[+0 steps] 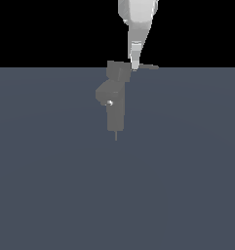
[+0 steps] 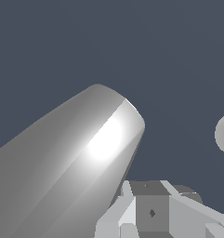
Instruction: Turn on the faucet by rotating a designated handle.
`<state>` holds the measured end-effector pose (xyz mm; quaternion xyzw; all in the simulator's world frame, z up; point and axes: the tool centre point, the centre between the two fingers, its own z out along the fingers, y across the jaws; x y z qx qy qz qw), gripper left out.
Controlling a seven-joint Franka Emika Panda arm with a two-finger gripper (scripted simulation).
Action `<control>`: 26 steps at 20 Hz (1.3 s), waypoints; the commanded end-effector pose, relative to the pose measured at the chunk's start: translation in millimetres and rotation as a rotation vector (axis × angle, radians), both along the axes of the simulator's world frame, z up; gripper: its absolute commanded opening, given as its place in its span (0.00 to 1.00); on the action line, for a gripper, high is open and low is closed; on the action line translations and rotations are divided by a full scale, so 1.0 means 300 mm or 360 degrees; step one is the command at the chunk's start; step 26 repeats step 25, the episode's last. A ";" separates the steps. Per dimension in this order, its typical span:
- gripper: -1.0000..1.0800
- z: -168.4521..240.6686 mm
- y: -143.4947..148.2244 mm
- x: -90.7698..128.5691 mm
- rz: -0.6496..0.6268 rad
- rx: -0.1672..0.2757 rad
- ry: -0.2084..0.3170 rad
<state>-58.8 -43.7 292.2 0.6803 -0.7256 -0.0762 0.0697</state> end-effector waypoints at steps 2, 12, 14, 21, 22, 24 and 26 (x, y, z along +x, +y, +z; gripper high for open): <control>0.00 -0.008 -0.048 0.029 -0.0016 -0.0004 -0.0008; 0.00 -0.018 -0.134 0.085 -0.0029 -0.0005 -0.0011; 0.00 -0.020 -0.151 0.096 -0.0032 -0.0005 -0.0012; 0.00 -0.027 -0.210 0.133 -0.0040 -0.0006 -0.0014; 0.00 -0.027 -0.218 0.138 -0.0042 -0.0006 -0.0014; 0.00 -0.029 -0.234 0.148 -0.0044 -0.0006 -0.0014; 0.00 -0.029 -0.234 0.148 -0.0044 -0.0006 -0.0014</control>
